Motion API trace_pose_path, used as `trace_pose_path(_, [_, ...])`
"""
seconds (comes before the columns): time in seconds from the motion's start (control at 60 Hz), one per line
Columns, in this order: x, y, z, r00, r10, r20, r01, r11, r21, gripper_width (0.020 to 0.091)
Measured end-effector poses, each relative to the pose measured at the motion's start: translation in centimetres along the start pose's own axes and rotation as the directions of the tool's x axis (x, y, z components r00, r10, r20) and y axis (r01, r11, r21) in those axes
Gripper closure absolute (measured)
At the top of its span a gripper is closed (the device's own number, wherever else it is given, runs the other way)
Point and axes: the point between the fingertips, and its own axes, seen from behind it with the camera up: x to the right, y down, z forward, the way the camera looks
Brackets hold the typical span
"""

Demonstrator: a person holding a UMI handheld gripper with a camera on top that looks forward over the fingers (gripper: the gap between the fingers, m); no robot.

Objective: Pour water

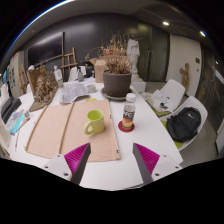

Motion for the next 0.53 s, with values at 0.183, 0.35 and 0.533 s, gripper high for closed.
trace_pose_path(0.183, [-4.4,1.6,-4.9,1.000,0.003,-0.031,-0.002,1.000,0.004,0.0246])
trace_pose_path(0.35, [-7.1,1.2,-6.5,0.999,-0.026,-0.047,0.028,0.999,0.027,0.0243])
trace_pose_path(0.533, [-9.5,1.7,-7.0,0.999,-0.048,-0.023,0.049,0.999,0.016,0.0249])
